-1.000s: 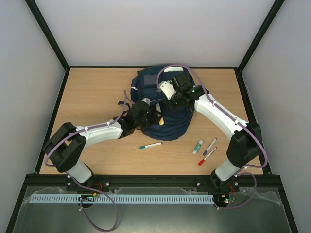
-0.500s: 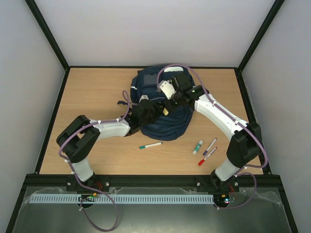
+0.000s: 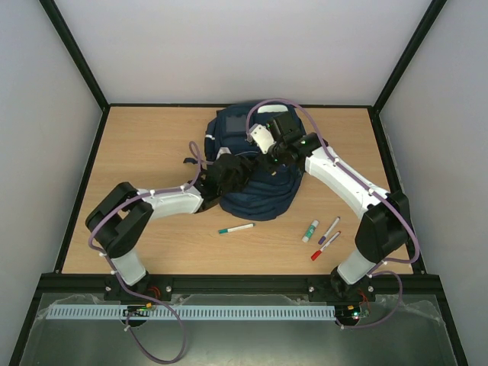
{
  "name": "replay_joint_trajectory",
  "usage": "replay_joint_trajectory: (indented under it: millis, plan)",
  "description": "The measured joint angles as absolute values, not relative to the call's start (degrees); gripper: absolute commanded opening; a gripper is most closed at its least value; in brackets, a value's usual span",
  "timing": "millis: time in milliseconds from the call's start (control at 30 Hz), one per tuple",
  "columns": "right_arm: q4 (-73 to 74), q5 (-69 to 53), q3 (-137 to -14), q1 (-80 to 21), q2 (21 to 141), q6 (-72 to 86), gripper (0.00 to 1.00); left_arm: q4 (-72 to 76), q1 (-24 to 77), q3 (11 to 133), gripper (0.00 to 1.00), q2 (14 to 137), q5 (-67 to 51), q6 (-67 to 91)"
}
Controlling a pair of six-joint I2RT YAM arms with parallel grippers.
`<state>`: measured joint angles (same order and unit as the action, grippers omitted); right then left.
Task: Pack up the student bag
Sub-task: Place the stationery in the student bag, then pick up the stationery from the center of the board.
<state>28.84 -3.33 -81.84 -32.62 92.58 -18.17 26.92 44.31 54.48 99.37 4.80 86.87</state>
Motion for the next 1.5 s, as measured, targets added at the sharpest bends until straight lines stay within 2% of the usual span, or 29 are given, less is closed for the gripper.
replay_joint_trajectory:
  millis: [333,667,833,967,1000,1200,1367,1500]
  plan:
    - [28.8,-2.4,-81.6,-32.6,92.7,-17.8,0.01,20.1,46.2,52.4,0.54,88.6,5.3,81.7]
    - [22.8,-2.3,-71.3,-32.9,90.4,-18.0,0.01,6.2,53.6,44.5,0.57,72.2,4.1,56.9]
    - [19.0,-1.8,-66.6,-33.0,88.3,-18.5,0.01,-2.8,54.1,37.5,0.58,61.5,5.1,45.6]
    - [16.2,-1.0,-64.2,-33.0,86.8,-19.3,0.02,-10.0,54.1,36.4,0.58,56.6,8.8,38.7]
    - [15.6,-1.0,-63.6,-33.0,86.7,-19.5,0.04,-11.3,54.0,36.5,0.58,56.5,9.4,37.0]
    - [14.2,-0.7,-61.0,-33.0,86.5,-20.6,0.40,-19.0,53.7,39.6,0.59,61.7,9.8,28.4]
    - [14.9,-2.3,-59.3,-32.9,84.0,-21.8,0.49,-23.1,49.2,44.8,0.60,66.5,9.9,23.4]
    - [16.7,-9.0,-58.8,-32.7,78.0,-23.8,0.49,-23.0,40.7,47.6,0.60,68.8,7.1,20.6]
